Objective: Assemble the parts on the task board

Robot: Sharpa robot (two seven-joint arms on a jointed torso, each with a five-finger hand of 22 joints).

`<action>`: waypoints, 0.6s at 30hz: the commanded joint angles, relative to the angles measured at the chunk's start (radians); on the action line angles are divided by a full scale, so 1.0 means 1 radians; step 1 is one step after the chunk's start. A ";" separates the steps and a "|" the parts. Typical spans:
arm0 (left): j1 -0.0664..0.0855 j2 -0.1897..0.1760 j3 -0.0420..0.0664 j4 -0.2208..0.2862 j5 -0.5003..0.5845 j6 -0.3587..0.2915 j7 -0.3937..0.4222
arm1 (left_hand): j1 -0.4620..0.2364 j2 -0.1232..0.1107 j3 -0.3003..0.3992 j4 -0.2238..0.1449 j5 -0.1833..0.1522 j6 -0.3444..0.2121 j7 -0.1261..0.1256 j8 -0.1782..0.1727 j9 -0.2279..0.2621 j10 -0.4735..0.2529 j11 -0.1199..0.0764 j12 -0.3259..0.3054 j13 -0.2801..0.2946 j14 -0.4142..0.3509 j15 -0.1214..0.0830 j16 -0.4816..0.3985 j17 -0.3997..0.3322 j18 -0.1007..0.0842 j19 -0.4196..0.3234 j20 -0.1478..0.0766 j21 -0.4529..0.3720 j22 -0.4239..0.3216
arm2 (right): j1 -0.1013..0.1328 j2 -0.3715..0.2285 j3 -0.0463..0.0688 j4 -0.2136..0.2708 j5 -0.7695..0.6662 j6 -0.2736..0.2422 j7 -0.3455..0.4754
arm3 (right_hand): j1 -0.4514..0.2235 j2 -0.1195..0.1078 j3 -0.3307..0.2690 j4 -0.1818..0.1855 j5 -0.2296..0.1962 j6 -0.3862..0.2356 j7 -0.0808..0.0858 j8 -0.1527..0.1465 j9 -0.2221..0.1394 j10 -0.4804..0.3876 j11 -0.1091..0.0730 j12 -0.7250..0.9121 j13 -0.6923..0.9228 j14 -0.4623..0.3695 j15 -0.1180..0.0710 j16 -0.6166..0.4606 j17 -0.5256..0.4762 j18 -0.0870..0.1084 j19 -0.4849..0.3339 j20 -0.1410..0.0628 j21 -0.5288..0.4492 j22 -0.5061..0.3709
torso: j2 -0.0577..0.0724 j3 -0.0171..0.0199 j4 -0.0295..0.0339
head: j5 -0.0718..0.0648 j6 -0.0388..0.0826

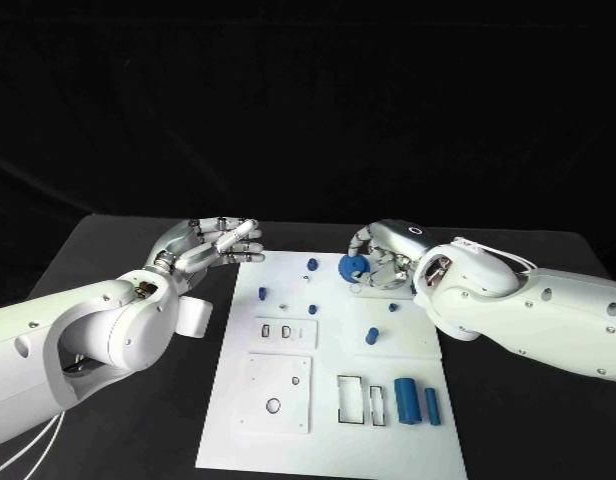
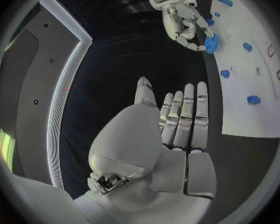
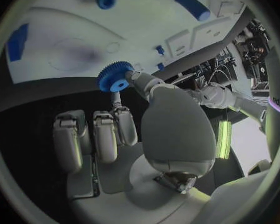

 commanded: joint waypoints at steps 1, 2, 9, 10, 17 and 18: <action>0.001 0.003 0.001 0.001 0.002 0.020 0.004 | 0.001 0.013 -0.006 0.000 -0.005 -0.007 0.030 -0.006 0.002 -0.007 0.001 -0.005 -0.001 -0.007 0.000 -0.006 0.002 0.008 -0.001 0.007 0.001 -0.001 | 0.001 0.030 0.000 0.023 -0.118 -0.036 -0.040 | -0.005 0.002 0.006 0.001 0.004 0.040 -0.035 0.026 0.009 0.007 -0.001 0.004 0.104 0.104 -0.009 0.006 0.263 -0.014 0.105 -0.004 0.004 0.263 | 0.001 0.0002 0.0028 | 0.001 0.002; 0.001 0.003 0.001 0.001 0.002 0.020 0.004 | 0.001 0.013 -0.006 0.000 -0.005 -0.007 0.030 -0.006 0.002 -0.007 0.001 -0.005 -0.001 -0.007 0.000 -0.006 0.002 0.008 -0.001 0.007 0.001 -0.001 | 0.001 0.036 0.000 0.025 -0.123 -0.036 -0.044 | -0.005 0.002 0.006 0.001 0.004 0.040 -0.035 0.026 0.009 0.006 -0.001 0.003 0.103 0.104 -0.009 0.006 0.263 -0.014 0.105 -0.004 0.004 0.263 | 0.001 -0.0003 0.0032 | 0.001 0.002; 0.002 0.006 0.001 0.002 0.002 0.021 0.003 | 0.001 0.013 -0.006 0.000 -0.005 -0.007 0.030 -0.006 0.002 -0.007 0.001 -0.005 -0.001 -0.007 0.000 -0.006 0.002 0.008 -0.001 0.007 0.001 -0.001 | 0.000 0.117 -0.004 -0.001 -0.156 -0.037 -0.061 | -0.006 0.003 0.008 0.001 0.005 0.041 -0.036 0.025 0.009 0.008 -0.002 0.005 0.104 0.104 -0.010 0.006 0.263 -0.014 0.105 -0.004 0.004 0.263 | 0.002 -0.0022 0.0036 | -0.001 0.005; 0.002 0.006 0.001 0.002 0.002 0.021 0.003 | 0.001 0.013 -0.006 0.000 -0.005 -0.007 0.030 -0.006 0.002 -0.007 0.001 -0.005 -0.001 -0.007 0.000 -0.006 0.002 0.008 -0.001 0.007 0.001 -0.001 | -0.002 0.128 -0.005 -0.009 -0.159 -0.036 -0.060 | -0.006 0.003 0.009 0.001 0.005 0.041 -0.036 0.025 0.008 0.008 -0.002 0.005 0.104 0.104 -0.010 0.006 0.263 -0.014 0.105 -0.004 0.004 0.263 | 0.002 -0.0017 0.0029 | -0.002 0.006; 0.002 0.006 0.001 0.002 0.002 0.021 -0.001 | 0.001 0.013 -0.006 0.000 -0.005 -0.007 0.030 -0.006 0.002 -0.007 0.001 -0.005 -0.001 -0.007 0.000 -0.006 0.002 0.008 -0.001 0.007 0.001 -0.001 | -0.014 0.188 -0.012 -0.062 -0.166 -0.020 -0.055 | -0.013 -0.001 0.012 0.000 0.003 0.037 -0.035 0.020 0.005 0.006 -0.002 0.002 0.101 0.104 -0.010 0.006 0.263 -0.014 0.105 -0.005 0.004 0.263 | 0.005 -0.0004 0.0030 | 0.000 0.006; 0.002 0.006 0.001 0.003 0.002 0.021 -0.001 | 0.001 0.013 -0.006 0.000 -0.005 -0.007 0.030 -0.006 0.002 -0.007 0.001 -0.005 -0.001 -0.007 0.000 -0.006 0.002 0.008 -0.001 0.007 0.001 -0.001 | -0.016 0.194 -0.013 -0.070 -0.166 -0.017 -0.055 | -0.014 -0.001 0.012 0.000 0.002 0.036 -0.035 0.019 0.005 0.006 -0.002 0.001 0.101 0.104 -0.010 0.006 0.263 -0.014 0.105 -0.005 0.004 0.263 | 0.005 -0.0011 0.0043 | 0.000 0.005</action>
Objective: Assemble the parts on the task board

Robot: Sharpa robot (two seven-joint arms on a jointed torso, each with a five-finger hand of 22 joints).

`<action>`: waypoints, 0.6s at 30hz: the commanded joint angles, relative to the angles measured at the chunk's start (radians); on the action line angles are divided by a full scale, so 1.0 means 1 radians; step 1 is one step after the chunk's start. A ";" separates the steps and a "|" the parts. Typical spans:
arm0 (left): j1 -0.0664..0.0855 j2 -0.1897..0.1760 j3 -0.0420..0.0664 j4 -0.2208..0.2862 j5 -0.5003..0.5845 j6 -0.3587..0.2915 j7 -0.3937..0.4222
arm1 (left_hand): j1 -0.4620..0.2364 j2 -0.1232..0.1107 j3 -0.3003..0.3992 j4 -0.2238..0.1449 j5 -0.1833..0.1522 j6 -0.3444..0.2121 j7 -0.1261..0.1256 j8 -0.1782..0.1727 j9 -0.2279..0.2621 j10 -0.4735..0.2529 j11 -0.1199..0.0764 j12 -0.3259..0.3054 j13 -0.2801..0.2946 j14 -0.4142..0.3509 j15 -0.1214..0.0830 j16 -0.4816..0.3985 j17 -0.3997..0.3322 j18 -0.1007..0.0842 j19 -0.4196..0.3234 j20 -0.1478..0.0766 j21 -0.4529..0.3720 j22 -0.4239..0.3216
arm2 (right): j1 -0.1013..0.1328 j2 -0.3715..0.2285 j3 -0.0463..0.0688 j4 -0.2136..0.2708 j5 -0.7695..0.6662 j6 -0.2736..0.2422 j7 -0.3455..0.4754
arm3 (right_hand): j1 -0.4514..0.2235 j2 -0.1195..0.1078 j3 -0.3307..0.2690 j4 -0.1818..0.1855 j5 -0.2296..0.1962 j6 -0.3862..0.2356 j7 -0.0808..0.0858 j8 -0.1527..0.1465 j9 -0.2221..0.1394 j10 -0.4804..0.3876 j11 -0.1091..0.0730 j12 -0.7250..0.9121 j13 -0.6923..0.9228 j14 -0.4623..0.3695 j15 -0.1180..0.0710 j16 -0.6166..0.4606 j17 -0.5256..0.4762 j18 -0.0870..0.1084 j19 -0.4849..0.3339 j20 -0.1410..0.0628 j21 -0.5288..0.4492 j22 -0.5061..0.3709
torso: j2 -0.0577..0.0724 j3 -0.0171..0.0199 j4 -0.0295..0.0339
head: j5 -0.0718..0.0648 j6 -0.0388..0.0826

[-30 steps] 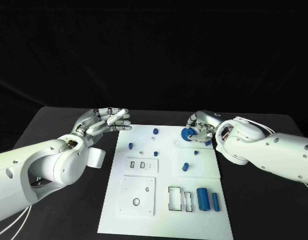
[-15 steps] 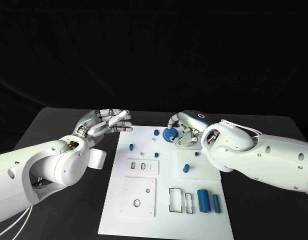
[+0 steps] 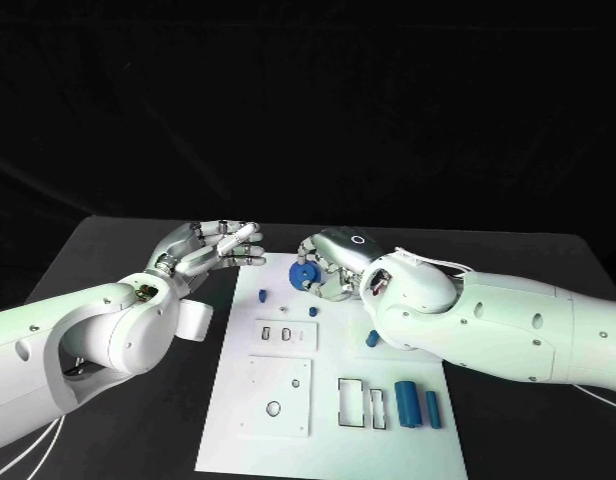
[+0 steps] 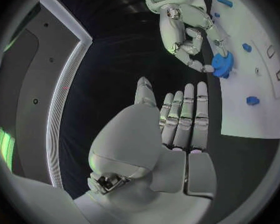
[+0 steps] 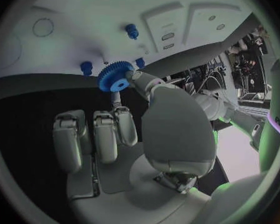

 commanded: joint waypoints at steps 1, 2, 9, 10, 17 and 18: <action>0.002 0.002 0.001 0.003 0.002 0.018 0.002 | 0.001 0.013 -0.007 0.000 -0.005 -0.008 0.030 -0.006 0.002 -0.009 0.001 -0.004 -0.001 -0.009 0.000 -0.007 0.002 0.008 -0.002 0.007 0.000 -0.001 | -0.003 0.014 -0.002 -0.021 -0.037 0.014 -0.010 | -0.008 0.006 0.006 0.000 0.002 0.036 -0.035 0.019 0.004 0.006 -0.002 0.001 0.101 0.108 -0.007 0.006 0.263 -0.014 0.105 -0.006 0.005 0.263 | 0.001 0.0001 0.0010 | 0.004 -0.005; 0.002 0.002 0.001 0.003 0.002 0.018 0.001 | 0.001 0.013 -0.007 0.000 -0.005 -0.008 0.030 -0.006 0.002 -0.009 0.001 -0.004 -0.001 -0.009 0.000 -0.007 0.002 0.008 -0.002 0.007 0.000 -0.001 | -0.004 0.019 -0.002 -0.028 -0.038 0.016 -0.009 | -0.009 0.005 0.007 0.000 0.001 0.035 -0.034 0.018 0.004 0.005 -0.001 0.001 0.101 0.108 -0.007 0.006 0.263 -0.014 0.105 -0.006 0.005 0.263 | 0.001 0.0002 0.0012 | 0.005 -0.008; 0.002 0.001 0.001 0.003 0.002 0.018 0.001 | 0.001 0.014 -0.007 0.000 -0.005 -0.008 0.030 -0.006 0.002 -0.009 0.001 -0.004 -0.001 -0.009 0.000 -0.007 0.002 0.008 -0.002 0.007 0.000 -0.001 | -0.008 0.045 -0.006 -0.072 -0.039 0.028 -0.009 | -0.010 0.004 0.007 0.000 -0.001 0.035 -0.034 0.017 0.003 0.005 -0.001 0.000 0.099 0.108 -0.007 0.006 0.263 -0.014 0.105 -0.006 0.005 0.263 | 0.001 0.0016 0.0014 | 0.009 -0.014; 0.002 0.001 0.001 0.003 0.002 0.018 0.001 | 0.001 0.014 -0.007 0.000 -0.005 -0.008 0.030 -0.006 0.002 -0.009 0.001 -0.004 -0.001 -0.009 0.000 -0.007 0.002 0.008 -0.002 0.007 0.000 -0.001 | -0.009 0.047 -0.006 -0.077 -0.040 0.028 -0.009 | -0.010 0.004 0.007 0.000 -0.001 0.035 -0.034 0.017 0.003 0.005 -0.001 0.000 0.099 0.108 -0.007 0.006 0.263 -0.014 0.105 -0.006 0.005 0.263 | 0.001 0.0018 0.0012 | 0.010 -0.016; 0.002 0.000 0.001 0.003 0.002 0.017 0.001 | 0.001 0.014 -0.007 0.000 -0.005 -0.008 0.030 -0.006 0.002 -0.009 0.001 -0.004 -0.001 -0.009 0.000 -0.007 0.002 0.008 -0.002 0.007 0.000 -0.001 | -0.010 0.051 -0.007 -0.092 -0.050 0.040 -0.007 | -0.013 0.001 0.008 -0.001 -0.005 0.034 -0.033 0.014 0.002 0.005 -0.001 0.000 0.100 0.108 -0.006 0.006 0.263 -0.014 0.105 -0.006 0.005 0.263 | -0.001 0.0019 -0.0019 | 0.013 -0.019; 0.002 0.000 0.001 0.003 0.002 0.017 0.001 | 0.001 0.014 -0.007 0.000 -0.005 -0.008 0.030 -0.006 0.002 -0.009 0.001 -0.004 -0.001 -0.009 0.000 -0.007 0.002 0.008 -0.002 0.007 0.000 -0.001 | -0.010 0.050 -0.007 -0.092 -0.050 0.044 -0.006 | -0.016 0.000 0.008 -0.001 -0.008 0.034 -0.033 0.013 0.001 0.005 0.000 0.000 0.100 0.108 -0.006 0.006 0.263 -0.014 0.105 -0.006 0.005 0.263 | -0.001 0.0019 -0.0021 | 0.013 -0.019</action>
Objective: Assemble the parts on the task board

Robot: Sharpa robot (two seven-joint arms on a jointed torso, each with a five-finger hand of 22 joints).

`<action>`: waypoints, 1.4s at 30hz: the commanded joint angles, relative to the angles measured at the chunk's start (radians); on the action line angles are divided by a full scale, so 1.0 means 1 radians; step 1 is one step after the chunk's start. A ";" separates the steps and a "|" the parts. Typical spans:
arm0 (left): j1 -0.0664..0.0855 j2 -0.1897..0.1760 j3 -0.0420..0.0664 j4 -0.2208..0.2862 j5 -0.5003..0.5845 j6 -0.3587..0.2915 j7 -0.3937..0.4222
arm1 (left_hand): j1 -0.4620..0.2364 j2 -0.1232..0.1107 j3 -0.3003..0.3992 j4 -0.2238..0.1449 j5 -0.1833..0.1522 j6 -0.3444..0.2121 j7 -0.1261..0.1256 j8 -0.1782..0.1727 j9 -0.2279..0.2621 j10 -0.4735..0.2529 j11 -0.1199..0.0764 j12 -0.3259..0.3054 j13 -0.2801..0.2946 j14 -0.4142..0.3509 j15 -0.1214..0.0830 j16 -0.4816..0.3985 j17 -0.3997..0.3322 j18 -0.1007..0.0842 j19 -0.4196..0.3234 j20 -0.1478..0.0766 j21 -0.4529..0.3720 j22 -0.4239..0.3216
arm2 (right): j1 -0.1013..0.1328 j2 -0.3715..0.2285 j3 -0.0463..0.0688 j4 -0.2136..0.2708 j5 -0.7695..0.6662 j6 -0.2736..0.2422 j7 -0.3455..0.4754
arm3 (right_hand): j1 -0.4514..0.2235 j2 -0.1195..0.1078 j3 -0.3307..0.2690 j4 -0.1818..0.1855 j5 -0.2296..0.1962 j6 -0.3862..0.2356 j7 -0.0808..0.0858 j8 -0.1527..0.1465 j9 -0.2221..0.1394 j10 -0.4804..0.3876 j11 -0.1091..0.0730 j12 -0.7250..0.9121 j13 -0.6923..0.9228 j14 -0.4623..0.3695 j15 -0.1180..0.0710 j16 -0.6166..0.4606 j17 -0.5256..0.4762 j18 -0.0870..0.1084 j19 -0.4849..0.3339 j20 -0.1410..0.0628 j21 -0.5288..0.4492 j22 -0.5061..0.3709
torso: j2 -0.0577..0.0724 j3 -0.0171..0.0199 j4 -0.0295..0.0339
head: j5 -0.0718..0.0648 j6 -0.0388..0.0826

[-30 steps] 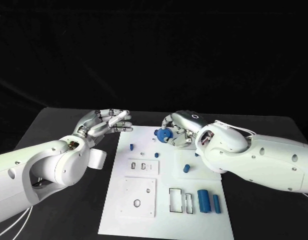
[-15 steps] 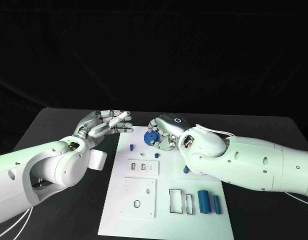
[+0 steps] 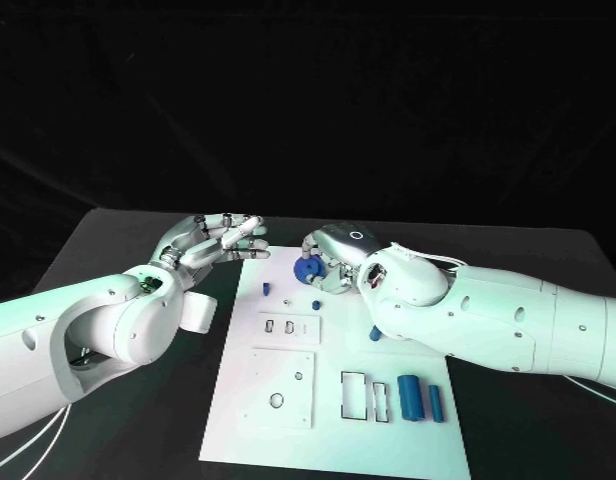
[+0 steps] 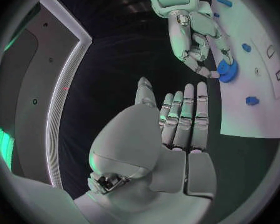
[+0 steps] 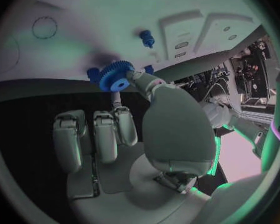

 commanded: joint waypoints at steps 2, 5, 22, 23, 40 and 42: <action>0.002 0.001 0.001 0.002 0.002 0.016 0.005 | -0.003 0.010 -0.007 0.000 -0.005 -0.004 0.033 -0.006 0.001 -0.009 0.001 -0.004 -0.001 -0.009 0.000 -0.004 0.001 0.008 -0.002 0.007 0.000 -0.001 | -0.001 -0.001 0.000 -0.001 -0.024 0.037 -0.001 | -0.009 0.002 0.005 0.001 -0.010 0.034 -0.032 0.002 0.000 0.005 0.000 0.000 0.100 0.108 -0.006 0.006 0.263 -0.014 0.105 -0.006 0.005 0.263 | -0.001 0.0001 -0.0028 | 0.001 -0.001; 0.002 0.001 0.001 0.002 0.002 0.016 0.005 | -0.003 0.010 -0.007 0.000 -0.005 -0.004 0.033 -0.006 0.001 -0.009 0.001 -0.004 -0.001 -0.009 0.000 -0.004 0.001 0.008 -0.002 0.007 0.000 -0.001 | -0.001 -0.003 -0.001 0.001 -0.023 0.044 0.001 | -0.010 0.001 0.005 0.001 -0.011 0.034 -0.032 0.001 -0.001 0.005 0.000 -0.001 0.100 0.108 -0.006 0.006 0.263 -0.014 0.105 -0.005 0.005 0.263 | -0.001 0.0002 -0.0030 | 0.002 -0.002; 0.002 0.000 0.001 0.002 0.002 0.017 0.003 | -0.003 0.010 -0.007 0.000 -0.005 -0.004 0.033 -0.006 0.001 -0.009 0.001 -0.004 -0.001 -0.009 0.000 -0.004 0.001 0.008 -0.002 0.007 0.000 -0.001 | -0.003 0.000 -0.001 -0.012 -0.011 0.044 0.008 | -0.036 -0.018 0.009 -0.002 -0.040 -0.050 -0.003 -0.067 -0.035 -0.031 0.023 -0.043 0.059 0.108 0.012 0.006 0.263 -0.014 0.105 0.007 0.005 0.263 | 0.000 -0.0005 -0.0024 | 0.000 0.001; 0.002 0.000 0.001 0.002 0.002 0.017 0.003 | -0.003 0.010 -0.007 0.000 -0.005 -0.004 0.033 -0.006 0.001 -0.009 0.001 -0.004 -0.001 -0.009 0.000 -0.004 0.001 0.008 -0.002 0.007 0.000 -0.001 | -0.003 0.002 -0.001 -0.014 -0.009 0.043 0.009 | -0.042 -0.021 0.004 -0.001 -0.056 -0.068 0.003 -0.081 -0.044 -0.038 0.029 -0.052 0.050 0.108 0.018 0.006 0.263 -0.014 0.105 0.013 0.005 0.263 | 0.000 -0.0004 -0.0022 | 0.000 0.001; 0.002 -0.002 0.001 0.003 0.002 0.017 0.002 | -0.002 0.011 -0.010 -0.001 -0.006 -0.006 0.034 -0.005 0.004 -0.012 0.001 -0.003 -0.001 -0.012 0.001 -0.007 0.004 0.008 -0.004 0.007 -0.001 -0.002 | -0.005 -0.020 -0.002 -0.004 0.043 0.040 0.021 | -0.046 0.016 -0.156 0.075 -0.075 -0.096 0.015 -0.099 -0.103 -0.051 0.044 -0.058 0.038 0.108 0.034 0.006 0.263 -0.014 0.105 0.033 0.005 0.263 | -0.001 0.0002 -0.0016 | 0.001 0.001; 0.002 -0.002 0.001 0.002 0.002 0.017 0.002 | -0.002 0.011 -0.010 -0.001 -0.006 -0.006 0.034 -0.005 0.004 -0.012 0.001 -0.003 -0.001 -0.012 0.001 -0.007 0.004 0.008 -0.004 0.007 -0.001 -0.002 | -0.005 -0.038 -0.002 0.012 0.058 0.028 0.022 | -0.049 0.018 -0.157 0.082 -0.070 -0.091 0.014 -0.096 -0.104 -0.048 0.043 -0.056 0.040 0.108 0.033 0.006 0.263 -0.014 0.105 0.032 0.005 0.263 | -0.001 0.0007 -0.0015 | 0.000 0.001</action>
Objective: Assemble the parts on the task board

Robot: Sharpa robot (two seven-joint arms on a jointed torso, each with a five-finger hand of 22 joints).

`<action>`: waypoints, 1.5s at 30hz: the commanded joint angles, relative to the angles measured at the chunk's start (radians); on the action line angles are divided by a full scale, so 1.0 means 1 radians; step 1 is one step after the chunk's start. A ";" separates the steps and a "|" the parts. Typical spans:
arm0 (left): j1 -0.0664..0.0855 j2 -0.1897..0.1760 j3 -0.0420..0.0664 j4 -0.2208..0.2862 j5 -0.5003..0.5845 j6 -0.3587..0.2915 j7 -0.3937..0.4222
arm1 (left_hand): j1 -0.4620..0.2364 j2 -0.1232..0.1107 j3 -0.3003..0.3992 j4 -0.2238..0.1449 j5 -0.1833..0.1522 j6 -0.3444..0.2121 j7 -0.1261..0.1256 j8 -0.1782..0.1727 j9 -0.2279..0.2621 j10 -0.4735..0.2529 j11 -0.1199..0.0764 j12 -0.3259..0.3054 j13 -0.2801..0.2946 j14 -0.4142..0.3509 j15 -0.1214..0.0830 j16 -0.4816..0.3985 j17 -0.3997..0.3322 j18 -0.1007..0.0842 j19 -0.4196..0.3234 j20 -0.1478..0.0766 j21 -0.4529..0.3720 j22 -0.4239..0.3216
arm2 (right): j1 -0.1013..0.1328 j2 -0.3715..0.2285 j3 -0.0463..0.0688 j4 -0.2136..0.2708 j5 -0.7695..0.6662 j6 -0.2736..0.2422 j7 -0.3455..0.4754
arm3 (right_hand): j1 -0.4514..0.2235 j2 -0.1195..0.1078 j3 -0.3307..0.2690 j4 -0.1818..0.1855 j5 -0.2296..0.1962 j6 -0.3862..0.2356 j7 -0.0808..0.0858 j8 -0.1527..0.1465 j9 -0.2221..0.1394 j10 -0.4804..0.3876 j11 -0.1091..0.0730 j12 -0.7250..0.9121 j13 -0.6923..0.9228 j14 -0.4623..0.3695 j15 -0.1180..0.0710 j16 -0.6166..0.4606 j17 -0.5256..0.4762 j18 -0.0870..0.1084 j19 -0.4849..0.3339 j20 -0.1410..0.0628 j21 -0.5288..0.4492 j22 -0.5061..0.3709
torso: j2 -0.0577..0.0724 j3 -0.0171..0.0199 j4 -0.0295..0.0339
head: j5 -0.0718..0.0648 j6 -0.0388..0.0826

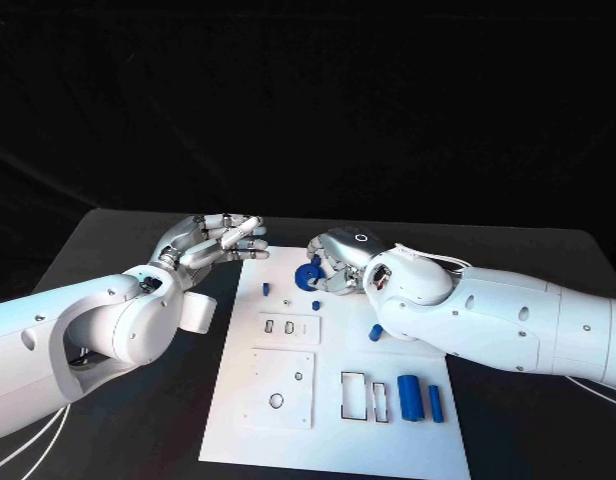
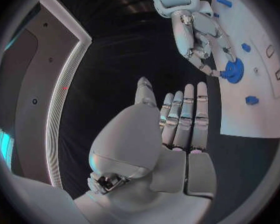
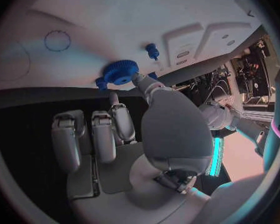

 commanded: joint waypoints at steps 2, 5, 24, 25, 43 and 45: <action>0.002 0.001 0.001 0.001 0.002 0.017 0.005 | -0.002 0.011 -0.004 -0.001 -0.006 -0.006 0.034 -0.005 0.001 -0.005 0.001 -0.003 -0.001 -0.005 0.001 -0.007 0.001 0.008 0.000 0.004 -0.001 -0.001 | -0.001 -0.043 0.000 0.040 0.052 -0.029 0.013 | -0.007 0.011 0.003 0.015 0.014 0.015 0.000 0.008 -0.002 0.011 -0.005 0.012 0.045 0.104 -0.001 0.006 0.263 -0.014 0.105 0.002 0.005 0.263 | -0.002 0.0014 -0.0007 | -0.001 0.001; 0.002 -0.001 0.001 -0.001 0.002 0.019 0.006 | -0.002 0.011 -0.004 -0.001 -0.006 -0.006 0.034 -0.005 0.001 -0.005 0.001 -0.003 -0.001 -0.005 0.001 -0.007 0.001 0.008 0.000 0.004 -0.001 -0.001 | 0.004 -0.111 0.003 0.093 0.124 -0.075 0.041 | -0.008 0.010 0.003 0.017 0.013 0.018 0.000 0.010 -0.003 0.016 -0.006 0.018 0.050 0.104 -0.001 0.006 0.263 -0.014 0.105 0.002 0.005 0.263 | -0.004 0.0016 -0.0044 | -0.004 0.005; 0.000 0.009 0.000 -0.029 0.002 0.048 0.006 | 0.000 0.014 -0.009 -0.003 -0.006 0.000 0.031 0.002 0.008 0.006 0.000 0.003 0.003 -0.004 0.000 -0.008 0.008 0.009 0.000 0.004 -0.001 -0.002 | 0.024 -0.434 0.006 0.142 0.567 0.026 0.380 | 0.098 -0.016 0.065 -0.048 0.000 0.029 -0.012 0.015 -0.024 0.007 -0.018 0.014 0.045 0.104 -0.011 0.006 0.263 -0.009 0.092 -0.005 -0.010 0.250 | -0.030 0.0196 -0.0406 | -0.012 0.011; 0.000 0.010 0.000 -0.031 0.002 0.049 0.006 | 0.001 0.015 -0.009 -0.003 -0.006 0.001 0.031 0.003 0.008 0.007 -0.001 0.003 0.003 -0.004 0.000 -0.008 0.008 0.009 -0.001 0.004 -0.001 -0.002 | 0.022 -0.437 0.006 0.135 0.569 0.030 0.384 | 0.099 -0.016 0.066 -0.049 0.001 0.029 -0.012 0.015 -0.024 0.007 -0.020 0.015 0.046 0.104 -0.012 0.006 0.263 -0.009 0.092 -0.006 -0.010 0.250 | -0.030 0.0203 -0.0412 | -0.012 0.011; -0.001 0.012 -0.001 -0.046 0.002 0.054 0.005 | 0.001 0.016 -0.010 -0.003 -0.005 0.002 0.030 0.004 0.009 0.010 -0.001 0.004 0.003 -0.003 0.000 -0.008 0.010 0.009 -0.001 0.004 -0.001 -0.002 | -0.025 -0.419 0.006 0.038 0.579 0.073 0.385 | 0.101 -0.018 0.072 -0.056 0.011 0.023 -0.007 0.006 -0.032 0.008 -0.014 0.016 0.047 0.104 -0.011 0.006 0.263 -0.008 0.089 -0.010 -0.012 0.248 | -0.026 0.0276 -0.0421 | -0.017 -0.003; -0.001 0.012 -0.001 -0.046 0.002 0.054 0.005 | 0.001 0.016 -0.010 -0.003 -0.005 0.002 0.030 0.004 0.009 0.010 -0.001 0.004 0.003 -0.003 0.000 -0.008 0.010 0.009 -0.001 0.004 -0.001 -0.002 | -0.030 -0.415 0.006 0.033 0.578 0.076 0.385 | 0.101 -0.018 0.072 -0.056 0.011 0.023 -0.007 0.006 -0.032 0.008 -0.014 0.016 0.047 0.104 -0.011 0.006 0.263 -0.008 0.089 -0.010 -0.012 0.248 | -0.026 0.0271 -0.0414 | -0.018 -0.004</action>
